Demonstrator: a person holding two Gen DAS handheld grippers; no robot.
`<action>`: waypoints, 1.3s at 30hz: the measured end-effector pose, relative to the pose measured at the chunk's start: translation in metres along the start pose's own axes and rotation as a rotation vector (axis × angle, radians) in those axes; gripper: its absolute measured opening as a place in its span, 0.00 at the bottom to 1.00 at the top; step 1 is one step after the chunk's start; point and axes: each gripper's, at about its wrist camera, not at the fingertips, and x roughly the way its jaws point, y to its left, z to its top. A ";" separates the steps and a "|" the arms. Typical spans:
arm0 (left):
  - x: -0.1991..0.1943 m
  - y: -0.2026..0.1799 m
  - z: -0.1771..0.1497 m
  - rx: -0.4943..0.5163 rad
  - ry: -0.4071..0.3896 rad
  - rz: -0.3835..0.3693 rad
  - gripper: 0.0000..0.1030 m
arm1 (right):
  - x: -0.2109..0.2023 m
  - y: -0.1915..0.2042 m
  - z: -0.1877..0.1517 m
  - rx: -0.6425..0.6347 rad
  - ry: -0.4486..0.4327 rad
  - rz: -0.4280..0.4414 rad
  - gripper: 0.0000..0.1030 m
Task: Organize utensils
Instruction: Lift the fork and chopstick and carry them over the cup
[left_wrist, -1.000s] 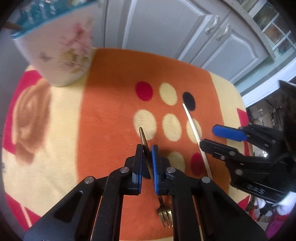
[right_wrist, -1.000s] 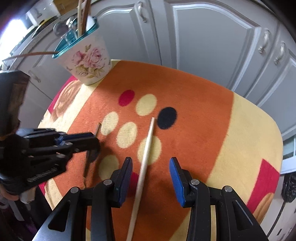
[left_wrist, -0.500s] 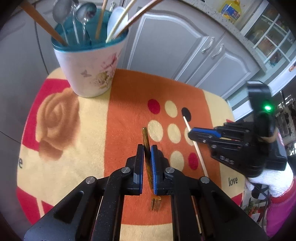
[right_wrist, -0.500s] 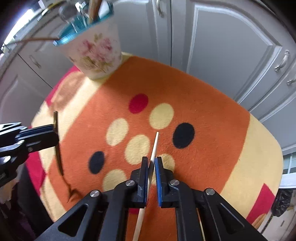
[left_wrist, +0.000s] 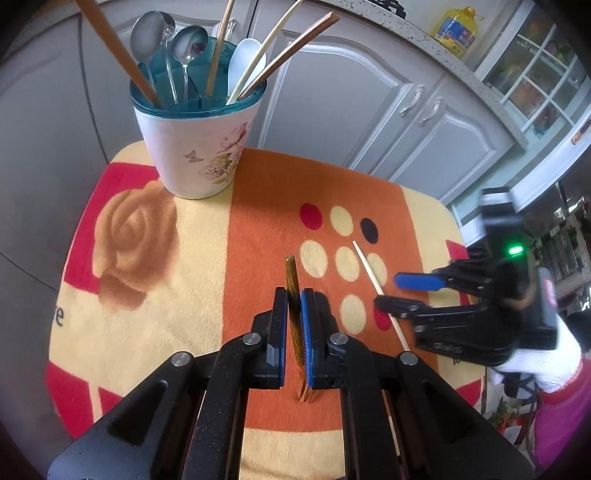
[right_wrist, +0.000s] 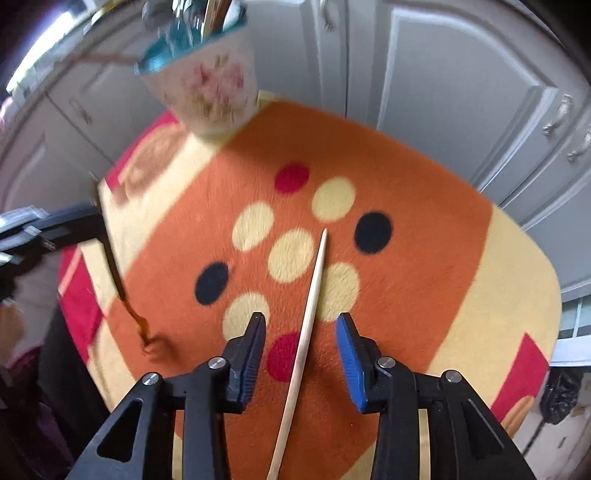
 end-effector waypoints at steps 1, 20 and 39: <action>0.000 0.000 -0.001 0.000 -0.001 0.000 0.06 | 0.008 0.003 0.002 -0.021 0.026 -0.021 0.33; -0.051 0.004 0.012 0.007 -0.078 -0.018 0.05 | -0.082 0.003 -0.006 0.003 -0.206 0.120 0.06; -0.138 0.009 0.051 0.032 -0.226 -0.034 0.05 | -0.156 0.043 0.049 -0.011 -0.457 0.240 0.06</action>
